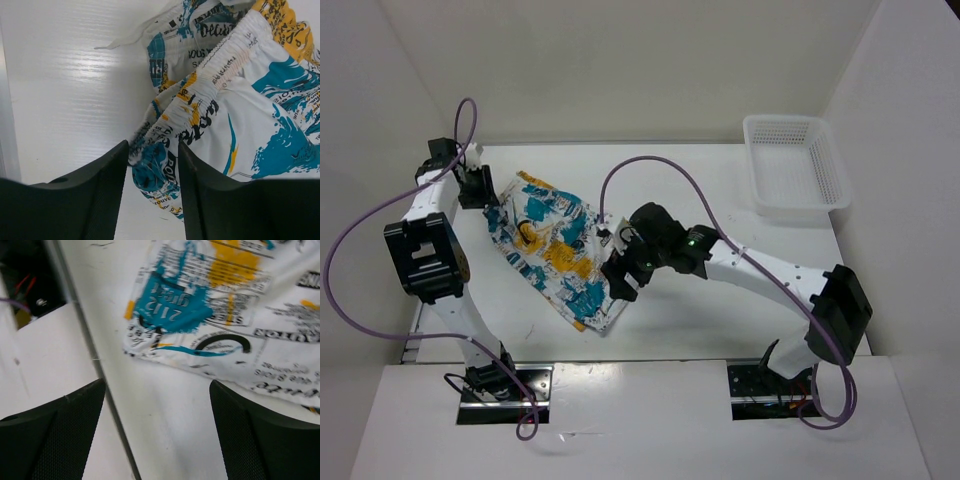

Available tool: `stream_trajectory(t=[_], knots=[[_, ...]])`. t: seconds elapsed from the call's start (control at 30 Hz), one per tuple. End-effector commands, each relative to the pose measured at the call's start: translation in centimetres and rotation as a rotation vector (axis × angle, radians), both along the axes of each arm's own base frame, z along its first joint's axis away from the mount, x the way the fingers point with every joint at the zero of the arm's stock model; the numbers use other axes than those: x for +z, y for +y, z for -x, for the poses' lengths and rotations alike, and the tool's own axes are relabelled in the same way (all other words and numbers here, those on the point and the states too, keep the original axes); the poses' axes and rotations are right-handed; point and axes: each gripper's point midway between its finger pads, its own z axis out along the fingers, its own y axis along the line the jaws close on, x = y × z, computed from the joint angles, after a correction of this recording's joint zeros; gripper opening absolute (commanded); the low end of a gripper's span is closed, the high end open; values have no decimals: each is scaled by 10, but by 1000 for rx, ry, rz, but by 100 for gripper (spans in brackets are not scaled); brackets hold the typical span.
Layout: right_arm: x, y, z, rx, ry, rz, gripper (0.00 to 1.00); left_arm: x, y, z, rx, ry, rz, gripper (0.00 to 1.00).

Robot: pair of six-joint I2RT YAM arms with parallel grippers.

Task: Fold and stack the shorts
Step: Fold the shorts

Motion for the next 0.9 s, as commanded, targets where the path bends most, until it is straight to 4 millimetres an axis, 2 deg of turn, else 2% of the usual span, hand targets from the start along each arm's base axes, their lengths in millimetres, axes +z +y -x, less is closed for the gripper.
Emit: stream_trajectory(t=[0.0, 0.03, 0.07, 0.17, 0.2, 0.23, 0.27, 0.3, 0.4, 0.47, 0.5, 0.57, 0.7, 0.8, 0.83, 0.87], knots=[[5, -20, -48, -265, -80, -13, 89, 9, 8, -12, 8, -56, -37, 53], [-5, -35, -78, -374, -47, -19, 89, 10, 9, -14, 9, -65, -40, 55], [-14, -45, -91, -444, -9, -17, 89, 11, 6, -14, 0, -69, -28, 59], [-36, -70, -134, -658, 55, -14, 89, 18, 6, -21, -8, -91, -24, 61], [-41, -77, -145, -722, 48, 4, 89, 22, 5, -24, -14, -104, -20, 64], [-41, -76, -152, -751, 39, -1, 89, 22, 5, -24, -14, -104, -20, 66], [-53, -82, -160, -792, 52, 18, 89, 18, 6, -24, -14, -96, -17, 68], [-54, -86, -167, -834, 66, 13, 89, 21, 6, -26, -14, -104, -20, 70], [-71, -84, -170, -841, 85, 31, 88, 15, -3, -27, -29, -84, -21, 74], [-79, -81, -171, -864, 113, 27, 88, 7, 0, -24, -18, -62, -30, 78], [-90, -81, -171, -874, 136, 45, 86, 7, -3, -25, -20, -58, -41, 80], [-100, -81, -173, -889, 144, 58, 85, 3, 6, -29, 3, -62, -77, 81], [-119, -72, -175, -873, 189, 72, 75, -13, 1, -30, -7, -31, -67, 83], [-130, -69, -177, -874, 210, 80, 54, -28, 0, -26, -8, 3, -56, 84], [-126, -67, -180, -873, 205, 71, 39, -40, -1, -21, -9, 29, -48, 84], [-127, -64, -183, -873, 204, 69, 30, -50, -7, -18, -19, 54, -41, 83]])
